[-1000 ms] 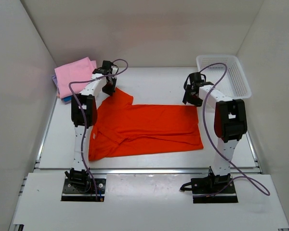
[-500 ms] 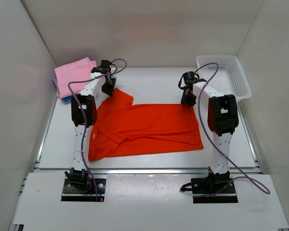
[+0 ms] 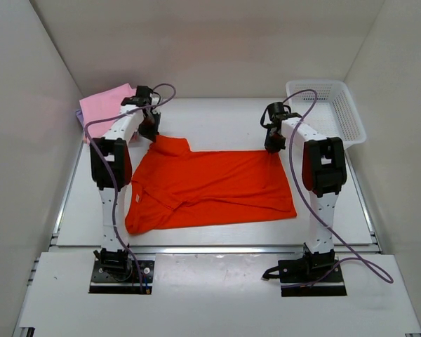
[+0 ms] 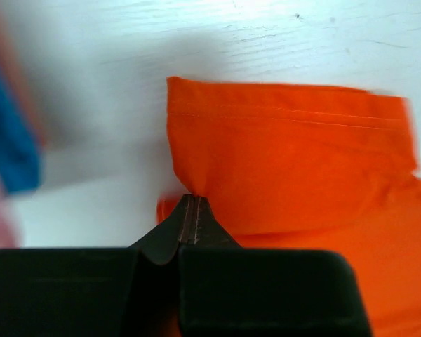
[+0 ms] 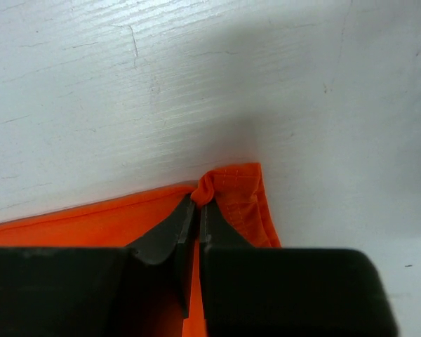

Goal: Fold and stack the t-shirts
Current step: Grap the side of the flattened tshirt furthest away from the robot with both arms, then fold the other side of the tshirt into a rectangle, then rotate the tshirt 95 degrees

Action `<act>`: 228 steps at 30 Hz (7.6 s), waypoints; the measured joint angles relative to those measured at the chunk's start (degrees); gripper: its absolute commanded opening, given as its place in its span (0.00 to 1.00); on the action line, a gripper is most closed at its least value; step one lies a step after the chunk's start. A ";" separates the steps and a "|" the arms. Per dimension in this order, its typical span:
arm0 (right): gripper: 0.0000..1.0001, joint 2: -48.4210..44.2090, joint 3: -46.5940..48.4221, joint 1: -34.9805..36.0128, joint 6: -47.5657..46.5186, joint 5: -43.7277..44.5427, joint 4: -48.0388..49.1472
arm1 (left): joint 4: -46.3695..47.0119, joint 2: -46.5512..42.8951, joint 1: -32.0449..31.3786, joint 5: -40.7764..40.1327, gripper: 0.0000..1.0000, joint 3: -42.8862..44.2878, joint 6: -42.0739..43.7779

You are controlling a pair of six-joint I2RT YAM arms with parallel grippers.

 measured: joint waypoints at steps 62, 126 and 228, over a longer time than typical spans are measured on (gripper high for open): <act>0.30 -54.03 -53.96 -3.69 0.00 -12.41 16.24 | 11.26 -68.46 -2.29 -1.57 0.33 -71.67 -7.43; 0.00 -39.39 -54.99 8.79 7.15 -6.97 22.82 | 18.25 -6.14 -14.40 -4.35 0.24 -18.78 -15.72; 0.00 -45.94 -69.46 27.78 10.80 -34.03 35.95 | 16.74 -14.21 -6.36 18.93 0.20 -16.87 -20.11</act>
